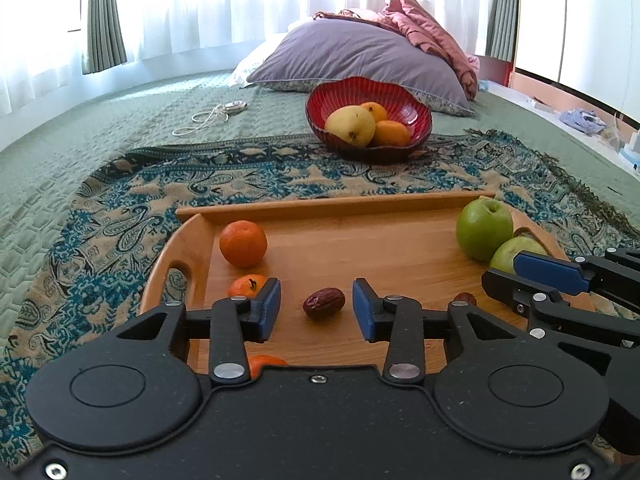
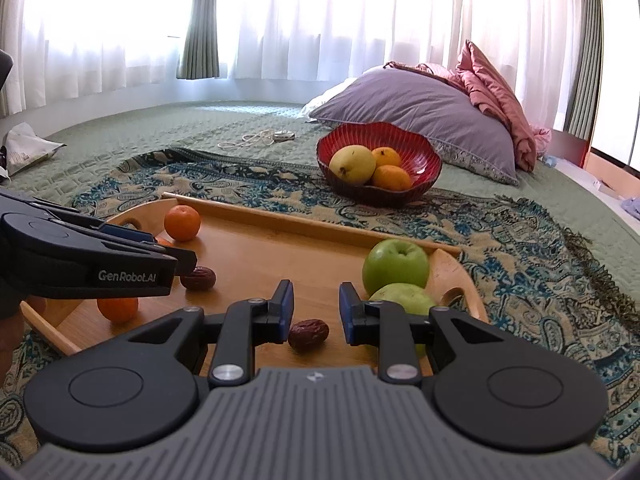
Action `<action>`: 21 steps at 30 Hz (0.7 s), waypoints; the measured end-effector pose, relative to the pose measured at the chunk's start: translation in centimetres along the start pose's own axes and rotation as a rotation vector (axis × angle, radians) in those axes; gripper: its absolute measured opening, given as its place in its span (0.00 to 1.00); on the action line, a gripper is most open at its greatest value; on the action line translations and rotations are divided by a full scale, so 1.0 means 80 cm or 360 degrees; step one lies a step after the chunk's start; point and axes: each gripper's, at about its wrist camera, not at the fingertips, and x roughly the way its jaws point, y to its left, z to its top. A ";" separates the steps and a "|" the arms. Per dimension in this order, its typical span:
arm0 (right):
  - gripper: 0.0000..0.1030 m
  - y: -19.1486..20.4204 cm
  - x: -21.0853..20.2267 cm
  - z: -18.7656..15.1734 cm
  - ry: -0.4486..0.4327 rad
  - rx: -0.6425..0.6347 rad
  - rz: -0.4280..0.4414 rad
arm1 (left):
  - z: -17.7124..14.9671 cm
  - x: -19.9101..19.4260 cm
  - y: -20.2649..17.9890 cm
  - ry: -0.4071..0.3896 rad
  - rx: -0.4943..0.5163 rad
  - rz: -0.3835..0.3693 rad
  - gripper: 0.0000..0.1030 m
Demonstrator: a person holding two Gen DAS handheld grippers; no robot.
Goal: Organize fruits
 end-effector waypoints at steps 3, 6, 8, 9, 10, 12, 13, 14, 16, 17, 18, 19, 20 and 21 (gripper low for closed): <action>0.35 -0.001 -0.006 0.001 -0.0013 -0.0002 -0.0004 | 0.001 -0.006 0.001 -0.0006 -0.0005 -0.0003 0.46; 0.47 -0.002 -0.011 0.002 -0.0018 -0.0006 -0.0007 | 0.000 -0.012 0.001 -0.0014 0.0007 0.0000 0.52; 0.50 -0.002 -0.015 0.001 -0.0025 -0.0005 -0.0015 | -0.001 -0.018 0.002 -0.0025 0.0007 0.0001 0.62; 0.54 -0.003 -0.016 0.001 -0.0028 -0.0003 -0.0017 | -0.002 -0.020 0.003 -0.0028 0.0002 -0.0003 0.65; 0.57 -0.003 -0.018 0.001 -0.0032 -0.0001 -0.0019 | -0.003 -0.023 0.004 -0.0032 -0.0003 -0.0008 0.72; 0.65 -0.005 -0.022 0.001 -0.0039 0.0005 -0.0024 | -0.006 -0.030 0.006 -0.0046 -0.0020 -0.0015 0.82; 0.67 -0.006 -0.024 0.000 -0.0046 0.0009 -0.0030 | -0.008 -0.033 0.008 -0.0055 -0.0023 -0.0011 0.84; 0.70 -0.006 -0.027 0.000 -0.0054 0.0012 -0.0037 | -0.010 -0.037 0.008 -0.0062 -0.0020 -0.0006 0.84; 0.76 -0.006 -0.032 -0.002 -0.0074 0.0007 -0.0054 | -0.014 -0.044 0.009 -0.0070 -0.0005 -0.0001 0.87; 0.80 -0.006 -0.035 -0.002 -0.0085 0.0002 -0.0063 | -0.017 -0.046 0.010 -0.0070 -0.0001 0.0006 0.90; 0.85 -0.006 -0.038 -0.004 -0.0096 -0.0003 -0.0073 | -0.020 -0.050 0.011 -0.0071 -0.0001 0.0015 0.92; 0.87 -0.006 -0.041 -0.005 -0.0104 -0.0003 -0.0081 | -0.023 -0.054 0.011 -0.0075 -0.0002 0.0020 0.94; 0.88 -0.007 -0.044 -0.006 -0.0107 0.0001 -0.0085 | -0.027 -0.058 0.012 -0.0082 -0.0002 0.0020 0.94; 0.88 -0.008 -0.047 -0.008 -0.0107 0.0007 -0.0086 | -0.030 -0.061 0.013 -0.0086 -0.0002 0.0021 0.94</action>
